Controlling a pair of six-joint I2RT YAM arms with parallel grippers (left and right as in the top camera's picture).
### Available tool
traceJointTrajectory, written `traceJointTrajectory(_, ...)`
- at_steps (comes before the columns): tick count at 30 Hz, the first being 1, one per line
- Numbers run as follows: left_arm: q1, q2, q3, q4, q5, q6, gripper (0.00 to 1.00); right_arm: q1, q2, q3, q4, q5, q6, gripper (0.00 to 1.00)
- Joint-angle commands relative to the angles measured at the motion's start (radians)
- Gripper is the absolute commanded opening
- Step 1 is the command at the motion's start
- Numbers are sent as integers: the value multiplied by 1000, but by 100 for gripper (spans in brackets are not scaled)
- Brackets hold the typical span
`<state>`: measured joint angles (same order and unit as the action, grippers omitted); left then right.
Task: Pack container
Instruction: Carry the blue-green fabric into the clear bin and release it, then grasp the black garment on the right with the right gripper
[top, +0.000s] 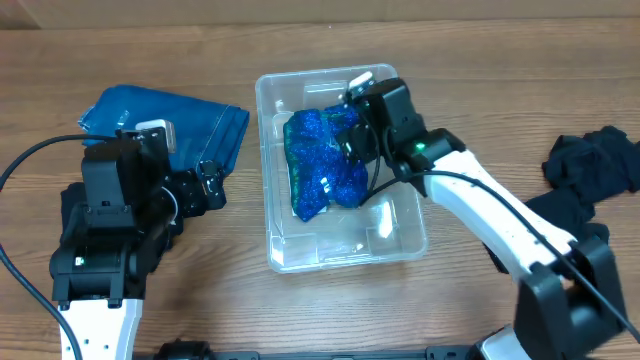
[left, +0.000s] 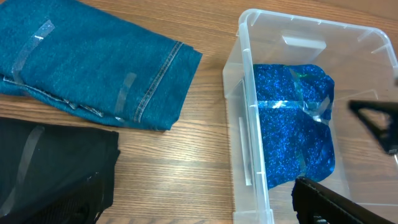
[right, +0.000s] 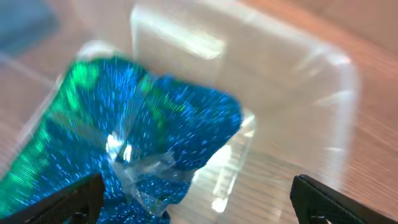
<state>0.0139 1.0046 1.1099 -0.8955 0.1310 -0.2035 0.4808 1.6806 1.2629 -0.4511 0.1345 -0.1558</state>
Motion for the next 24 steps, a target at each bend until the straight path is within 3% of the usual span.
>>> traceJointTrajectory(1, 5, 3, 26, 2, 0, 16, 100, -80, -207, 64, -38, 29, 166, 100)
traceJointTrajectory(6, 5, 3, 26, 2, 0, 16, 100, -556, -370, 64, -321, -61, 502, 100)
traceJointTrajectory(12, 5, 3, 26, 2, 0, 16, 100, -1097, -253, 16, -526, -298, 550, 100)
traceJointTrajectory(17, 5, 3, 26, 2, 0, 16, 100, -1247, -129, -136, -518, -407, 555, 100)
traceJointTrajectory(24, 5, 3, 26, 2, 0, 16, 100, -1255, -103, -495, -246, -451, 685, 100)
